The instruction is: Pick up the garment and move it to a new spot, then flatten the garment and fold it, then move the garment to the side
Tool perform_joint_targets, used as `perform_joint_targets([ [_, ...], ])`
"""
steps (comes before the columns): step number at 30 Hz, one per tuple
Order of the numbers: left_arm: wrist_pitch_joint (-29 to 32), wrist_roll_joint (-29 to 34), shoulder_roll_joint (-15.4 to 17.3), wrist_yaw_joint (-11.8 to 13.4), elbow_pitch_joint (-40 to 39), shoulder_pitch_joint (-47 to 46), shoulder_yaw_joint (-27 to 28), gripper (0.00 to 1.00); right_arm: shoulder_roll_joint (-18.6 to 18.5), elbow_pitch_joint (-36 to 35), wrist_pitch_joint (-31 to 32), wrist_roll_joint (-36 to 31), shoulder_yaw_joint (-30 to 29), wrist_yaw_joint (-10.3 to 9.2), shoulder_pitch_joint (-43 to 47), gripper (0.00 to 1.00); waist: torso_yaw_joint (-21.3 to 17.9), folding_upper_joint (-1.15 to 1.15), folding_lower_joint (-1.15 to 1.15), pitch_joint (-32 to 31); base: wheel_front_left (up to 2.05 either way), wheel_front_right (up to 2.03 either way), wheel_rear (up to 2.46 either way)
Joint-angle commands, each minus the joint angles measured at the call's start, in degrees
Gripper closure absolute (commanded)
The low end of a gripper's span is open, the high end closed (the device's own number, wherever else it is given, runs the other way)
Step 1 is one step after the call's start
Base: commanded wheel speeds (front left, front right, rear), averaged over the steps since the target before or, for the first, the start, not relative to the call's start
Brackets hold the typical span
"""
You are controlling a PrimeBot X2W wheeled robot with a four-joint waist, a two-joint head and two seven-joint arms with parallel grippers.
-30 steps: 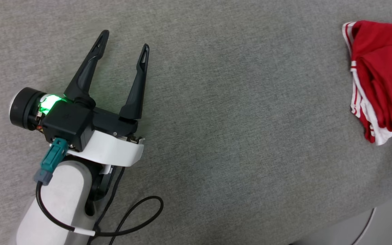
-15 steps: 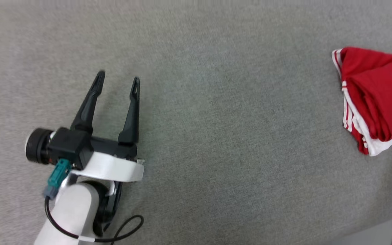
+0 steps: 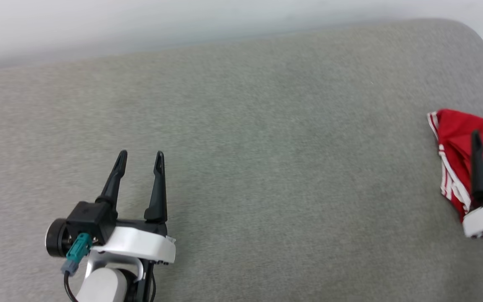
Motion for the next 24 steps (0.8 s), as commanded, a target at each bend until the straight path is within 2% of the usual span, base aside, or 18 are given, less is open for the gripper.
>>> perform_joint_targets([
  [1,-0.2,-0.3,-0.5,0.3,0.6,1.4,0.4,0.00,1.1,-2.3,0.8,0.2,0.9,-0.07,2.4,0.00,3.6,0.00,0.01,-3.5,0.00,0.00,0.00],
  [5,-0.3,-0.4,-0.6,0.3,1.9,3.2,0.9,0.00,3.9,-6.8,2.6,0.8,2.6,-0.07,6.6,0.00,6.1,0.00,0.01,-5.7,0.00,0.00,0.00],
  [13,-0.4,-0.2,-0.3,0.0,4.2,7.7,1.7,0.00,6.4,-12.8,5.7,1.2,5.3,-0.06,14.5,0.00,8.9,0.00,0.01,-10.9,0.00,0.00,0.00],
  [24,-0.4,0.1,-0.6,-0.5,5.1,12.6,1.8,0.00,8.2,-22.2,10.1,-2.6,4.3,-0.06,24.9,0.00,8.4,0.00,0.01,-14.5,0.00,0.00,0.00],
])
